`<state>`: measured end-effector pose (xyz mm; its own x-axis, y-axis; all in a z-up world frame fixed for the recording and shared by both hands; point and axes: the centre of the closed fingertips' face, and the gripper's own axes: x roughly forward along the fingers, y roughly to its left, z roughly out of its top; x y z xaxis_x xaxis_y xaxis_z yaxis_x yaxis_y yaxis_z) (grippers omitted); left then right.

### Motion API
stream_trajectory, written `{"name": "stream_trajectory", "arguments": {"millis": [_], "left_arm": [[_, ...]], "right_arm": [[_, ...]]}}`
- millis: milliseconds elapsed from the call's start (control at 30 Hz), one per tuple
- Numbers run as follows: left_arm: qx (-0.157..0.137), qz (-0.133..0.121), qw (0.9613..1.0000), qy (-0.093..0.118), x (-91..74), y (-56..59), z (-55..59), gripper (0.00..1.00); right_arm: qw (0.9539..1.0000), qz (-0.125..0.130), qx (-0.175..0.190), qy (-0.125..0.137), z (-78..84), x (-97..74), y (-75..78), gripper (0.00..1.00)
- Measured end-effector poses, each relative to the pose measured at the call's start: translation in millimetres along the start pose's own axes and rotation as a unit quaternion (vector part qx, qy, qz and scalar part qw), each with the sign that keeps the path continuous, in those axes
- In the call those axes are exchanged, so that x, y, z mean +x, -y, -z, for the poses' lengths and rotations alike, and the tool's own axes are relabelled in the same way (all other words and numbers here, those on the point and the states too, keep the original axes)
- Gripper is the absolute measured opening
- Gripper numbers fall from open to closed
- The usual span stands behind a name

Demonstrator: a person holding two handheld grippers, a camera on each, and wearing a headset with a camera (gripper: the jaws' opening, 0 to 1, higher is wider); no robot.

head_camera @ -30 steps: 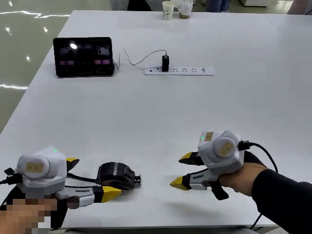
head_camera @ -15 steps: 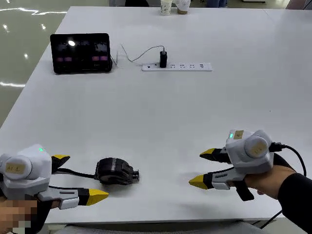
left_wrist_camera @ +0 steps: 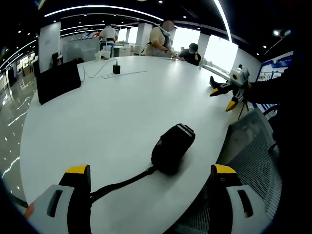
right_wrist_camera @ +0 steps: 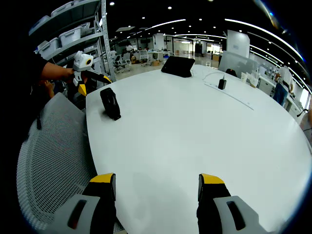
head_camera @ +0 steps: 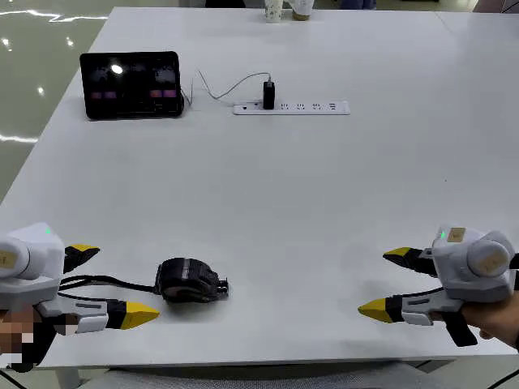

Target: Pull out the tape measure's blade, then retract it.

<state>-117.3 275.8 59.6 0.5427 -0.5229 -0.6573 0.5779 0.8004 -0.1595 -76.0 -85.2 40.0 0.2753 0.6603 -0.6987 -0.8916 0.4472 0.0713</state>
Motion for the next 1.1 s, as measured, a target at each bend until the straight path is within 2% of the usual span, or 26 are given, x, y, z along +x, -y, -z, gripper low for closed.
{"name": "stream_trajectory", "arguments": {"millis": [67, 233, 500, 700, 1100], "left_arm": [[0.0, 0.006, 1.0, -0.006, -0.4, 1.3, 2.0, 0.99], [0.006, 0.001, 0.9999, -0.009, -3.3, -3.8, 4.2, 0.99], [0.004, -0.003, 0.9999, -0.013, -9.5, -8.5, 8.2, 0.99], [0.005, 0.001, 0.9998, -0.02, -11.1, -7.6, 12.0, 0.99], [0.011, -0.008, 0.9997, -0.018, -12.6, -12.1, 11.9, 0.99]], "right_arm": [[1.0, 0.004, 0.006, -0.003, 5.2, -4.8, 4.0, 0.7], [0.9999, 0.013, 0.007, -0.006, 15.9, -19.0, 11.2, 0.78], [0.9997, 0.014, 0.019, 0.006, 20.5, -30.6, 13.5, 0.99], [0.9998, 0.015, 0.015, -0.002, 23.1, -33.9, 12.4, 0.99], [0.9998, 0.008, 0.005, -0.015, 25.1, -36.3, 13.6, 0.99]]}}
